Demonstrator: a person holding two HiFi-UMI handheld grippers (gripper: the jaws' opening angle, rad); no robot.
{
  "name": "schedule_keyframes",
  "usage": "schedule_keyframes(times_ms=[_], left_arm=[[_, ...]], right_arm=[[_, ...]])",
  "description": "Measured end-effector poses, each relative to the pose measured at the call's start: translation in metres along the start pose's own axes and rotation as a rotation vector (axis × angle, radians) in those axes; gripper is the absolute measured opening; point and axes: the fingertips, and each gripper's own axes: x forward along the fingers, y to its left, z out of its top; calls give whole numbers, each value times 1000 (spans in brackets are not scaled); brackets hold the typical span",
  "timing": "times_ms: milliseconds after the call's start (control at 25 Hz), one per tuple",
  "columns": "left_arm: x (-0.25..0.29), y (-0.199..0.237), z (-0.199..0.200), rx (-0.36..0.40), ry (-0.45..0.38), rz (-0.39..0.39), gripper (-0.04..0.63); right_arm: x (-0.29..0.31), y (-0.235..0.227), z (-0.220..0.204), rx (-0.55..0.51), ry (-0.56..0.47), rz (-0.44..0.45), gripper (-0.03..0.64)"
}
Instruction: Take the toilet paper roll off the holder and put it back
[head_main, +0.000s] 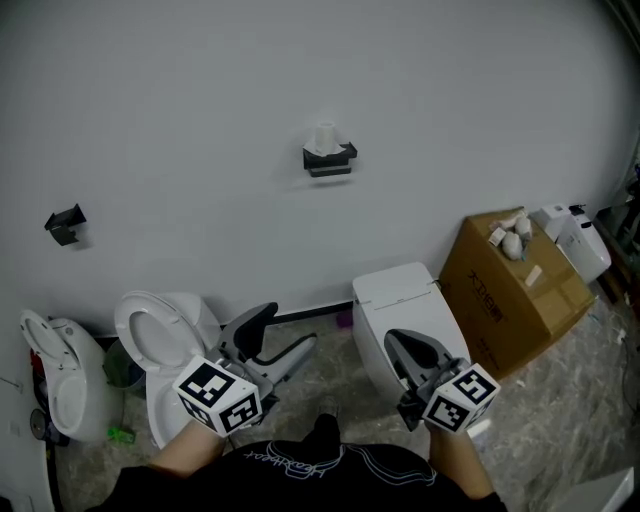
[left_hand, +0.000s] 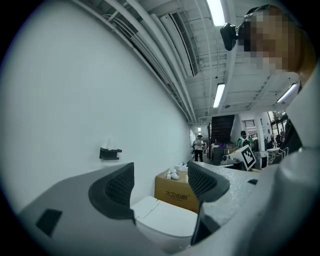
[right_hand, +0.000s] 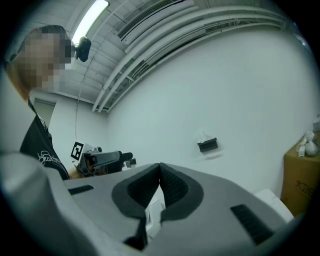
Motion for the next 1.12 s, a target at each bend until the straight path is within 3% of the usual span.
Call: schedule_keyframes(times_ms=[480,760,1120], left_arm=[[66,48,-4,-16,15,-24,324],[129,117,-12,-61,28,20,322],[208,204,-14,-34,53,37,322]], right_arm=[[31,-67,14,-16,-2,-79,5],[90,-127,22,-8,28,-83,5],[174,-207,18,32,97,-85,5]])
